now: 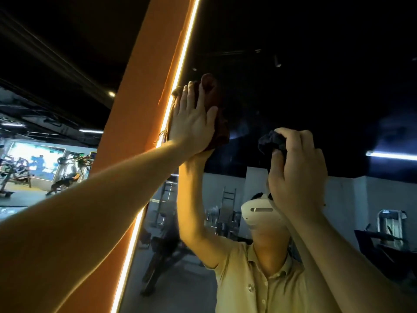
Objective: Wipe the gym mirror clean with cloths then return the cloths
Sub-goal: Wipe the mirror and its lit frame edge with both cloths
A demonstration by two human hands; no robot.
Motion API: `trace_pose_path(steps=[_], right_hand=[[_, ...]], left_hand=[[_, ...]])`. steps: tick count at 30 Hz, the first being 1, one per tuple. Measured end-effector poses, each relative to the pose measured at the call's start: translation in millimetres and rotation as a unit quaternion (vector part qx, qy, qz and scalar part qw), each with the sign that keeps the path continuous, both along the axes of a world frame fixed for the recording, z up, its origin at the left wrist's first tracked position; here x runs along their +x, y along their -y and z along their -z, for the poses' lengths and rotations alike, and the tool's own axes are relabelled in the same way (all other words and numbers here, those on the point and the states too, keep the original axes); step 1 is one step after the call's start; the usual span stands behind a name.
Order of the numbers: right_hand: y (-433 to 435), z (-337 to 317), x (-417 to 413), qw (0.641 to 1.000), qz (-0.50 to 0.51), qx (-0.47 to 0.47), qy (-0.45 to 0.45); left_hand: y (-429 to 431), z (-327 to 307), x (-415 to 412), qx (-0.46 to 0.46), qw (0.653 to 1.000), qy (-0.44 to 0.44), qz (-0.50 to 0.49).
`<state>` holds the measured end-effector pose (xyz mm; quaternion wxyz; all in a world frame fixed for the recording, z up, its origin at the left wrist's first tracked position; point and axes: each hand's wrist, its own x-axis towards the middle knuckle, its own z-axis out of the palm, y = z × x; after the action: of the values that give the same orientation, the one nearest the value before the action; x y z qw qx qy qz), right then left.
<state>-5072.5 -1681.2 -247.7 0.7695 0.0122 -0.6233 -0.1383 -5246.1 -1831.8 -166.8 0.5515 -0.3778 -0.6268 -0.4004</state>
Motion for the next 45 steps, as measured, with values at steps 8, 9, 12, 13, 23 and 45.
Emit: trace_pose_path(steps=[8, 9, 12, 13, 23, 45], right_hand=[[5, 5, 6, 0.999, -0.035, -0.004, 0.008], [5, 6, 5, 0.999, -0.028, -0.003, 0.014], [3, 3, 4, 1.000, -0.031, -0.006, 0.002], [1, 2, 4, 0.999, -0.040, -0.003, 0.002], [1, 6, 9, 0.994, -0.112, -0.010, 0.000], [1, 9, 12, 0.999, -0.034, 0.003, 0.020]], left_hand=[[1, 154, 15, -0.284, 0.907, -0.308, -0.041], [7, 126, 11, -0.313, 0.880, -0.350, -0.069], [3, 12, 10, -0.268, 0.905, -0.320, -0.089], [-1, -22, 16, -0.216, 0.940, -0.253, -0.080], [-23, 112, 35, -0.141, 0.974, -0.175, -0.018], [24, 201, -19, -0.101, 0.992, -0.024, 0.067]])
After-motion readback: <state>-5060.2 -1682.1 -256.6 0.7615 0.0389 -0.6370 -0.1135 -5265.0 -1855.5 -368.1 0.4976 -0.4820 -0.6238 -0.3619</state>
